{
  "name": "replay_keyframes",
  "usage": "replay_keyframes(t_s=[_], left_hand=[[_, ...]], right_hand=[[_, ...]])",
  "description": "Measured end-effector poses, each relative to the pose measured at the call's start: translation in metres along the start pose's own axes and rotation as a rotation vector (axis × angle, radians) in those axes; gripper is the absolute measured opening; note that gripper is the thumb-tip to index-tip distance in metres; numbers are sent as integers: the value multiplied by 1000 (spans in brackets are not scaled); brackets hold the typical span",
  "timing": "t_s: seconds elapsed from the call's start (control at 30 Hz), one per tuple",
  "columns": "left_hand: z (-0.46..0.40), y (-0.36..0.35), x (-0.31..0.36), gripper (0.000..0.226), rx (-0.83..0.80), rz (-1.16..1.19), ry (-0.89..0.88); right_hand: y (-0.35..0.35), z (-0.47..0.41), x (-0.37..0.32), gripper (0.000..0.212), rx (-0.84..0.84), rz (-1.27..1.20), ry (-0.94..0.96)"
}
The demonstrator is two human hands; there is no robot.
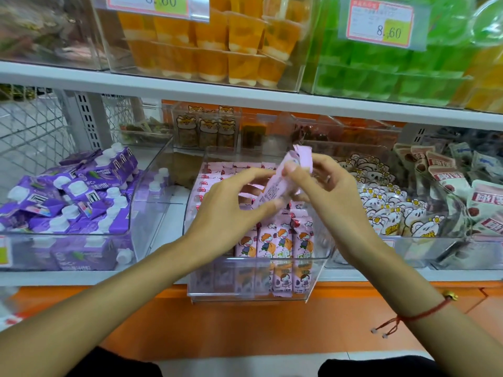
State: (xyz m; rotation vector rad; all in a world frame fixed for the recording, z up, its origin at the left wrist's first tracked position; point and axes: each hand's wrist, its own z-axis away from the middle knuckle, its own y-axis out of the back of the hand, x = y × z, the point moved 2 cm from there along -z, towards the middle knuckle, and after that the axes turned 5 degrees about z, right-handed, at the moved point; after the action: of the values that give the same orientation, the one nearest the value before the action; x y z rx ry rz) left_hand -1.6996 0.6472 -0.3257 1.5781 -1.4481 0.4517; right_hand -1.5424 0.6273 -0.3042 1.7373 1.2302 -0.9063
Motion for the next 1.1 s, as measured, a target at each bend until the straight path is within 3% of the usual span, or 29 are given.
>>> replay_keyframes(t_s=[0.2, 0.37, 0.5, 0.67, 0.83, 0.97, 1.03, 1.1], left_hand=[[-1, -8, 2, 16, -163, 536, 446], [-3, -12, 4, 22, -198, 664, 538], [-1, -8, 2, 21, -183, 598, 435], [-1, 0, 4, 40, -53, 544, 168], [-1, 2, 11, 42, 0, 420, 35], [2, 2, 15, 39, 95, 91, -119], [2, 4, 16, 38, 83, 2, -170], [0, 5, 15, 39, 37, -20, -147]], right_hand=[[5, -4, 4, 34, -17, 6, -168], [4, -4, 7, 37, -14, -8, -222], [6, -3, 4, 35, -75, -52, -156], [4, 3, -6, 42, -152, -15, 87], [6, 3, -9, 35, -64, 90, 133], [3, 6, -13, 42, -2, 163, 144], [4, 6, -14, 51, 20, 180, 157], [9, 4, -17, 39, 23, 106, 144]])
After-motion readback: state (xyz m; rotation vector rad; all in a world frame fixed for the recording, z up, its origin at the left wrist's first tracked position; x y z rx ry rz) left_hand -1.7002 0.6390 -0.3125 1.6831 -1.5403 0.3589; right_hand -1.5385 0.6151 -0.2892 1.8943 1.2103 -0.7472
